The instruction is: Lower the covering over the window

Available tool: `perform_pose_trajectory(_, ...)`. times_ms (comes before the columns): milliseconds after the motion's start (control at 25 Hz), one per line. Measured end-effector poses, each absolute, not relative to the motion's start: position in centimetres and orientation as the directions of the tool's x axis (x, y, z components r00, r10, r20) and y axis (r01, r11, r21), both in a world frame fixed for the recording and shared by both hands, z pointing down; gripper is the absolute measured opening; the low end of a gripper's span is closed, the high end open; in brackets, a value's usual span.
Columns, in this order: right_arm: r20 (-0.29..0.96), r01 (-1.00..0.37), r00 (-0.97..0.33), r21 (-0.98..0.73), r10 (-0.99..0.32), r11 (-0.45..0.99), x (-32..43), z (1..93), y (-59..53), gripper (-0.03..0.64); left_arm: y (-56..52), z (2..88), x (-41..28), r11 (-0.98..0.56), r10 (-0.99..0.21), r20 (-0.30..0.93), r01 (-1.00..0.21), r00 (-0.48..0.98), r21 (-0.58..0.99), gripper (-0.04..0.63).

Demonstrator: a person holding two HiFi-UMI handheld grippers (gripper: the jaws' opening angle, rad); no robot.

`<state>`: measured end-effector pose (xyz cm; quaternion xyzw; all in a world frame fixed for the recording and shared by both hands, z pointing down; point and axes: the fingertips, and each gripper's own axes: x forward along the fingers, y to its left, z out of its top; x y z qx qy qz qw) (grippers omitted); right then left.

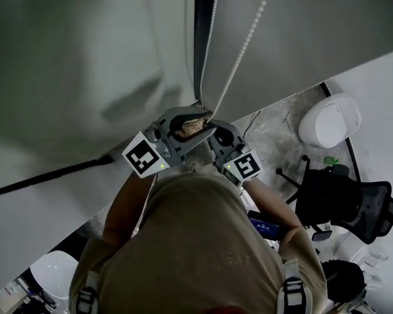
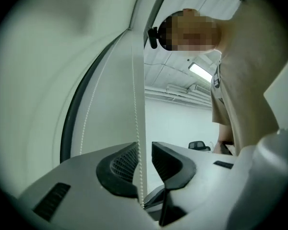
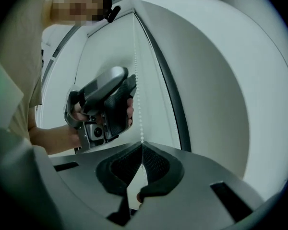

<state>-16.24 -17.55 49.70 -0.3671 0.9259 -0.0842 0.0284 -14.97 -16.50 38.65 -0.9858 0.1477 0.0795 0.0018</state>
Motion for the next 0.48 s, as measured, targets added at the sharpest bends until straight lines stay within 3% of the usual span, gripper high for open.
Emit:
perform_pose_trajectory(80,0.039,-0.671,-0.736,-0.179,-0.676,0.720,-15.6,50.2,-17.5,0.009,-17.2,40.0,-14.6,-0.945,-0.327,-0.112,-0.328,0.938,0.009,0.019)
perform_pose_trajectory(200,0.111,-0.661,-0.749,-0.184,-0.653,0.727,-15.2,51.5,-17.0,0.009,-16.9,43.4,-14.5,-0.935,-0.351,-0.011,-0.351,0.936,-0.038,0.015)
perform_pose_trajectory(320,0.100,-0.651,-0.758,-0.179,-0.644,0.738,-16.0,51.2,-16.8,0.009,-15.8,43.3,-16.0,-0.937,-0.341,-0.128,-0.326,0.932,0.124,0.016)
perform_pose_trajectory(440,0.038,-0.637,-0.766,-0.177,-0.641,0.751,-16.3,50.7,-17.0,0.009,-16.3,42.8,-15.6,-0.941,-0.332,-0.169,-0.313,0.928,0.130,0.149)
perform_pose_trajectory(480,0.036,-0.632,-0.770,-0.177,-0.637,0.754,-16.3,50.8,-17.0,0.009,-16.5,42.5,-15.1,-0.942,-0.332,-0.168,-0.315,0.928,0.119,0.153)
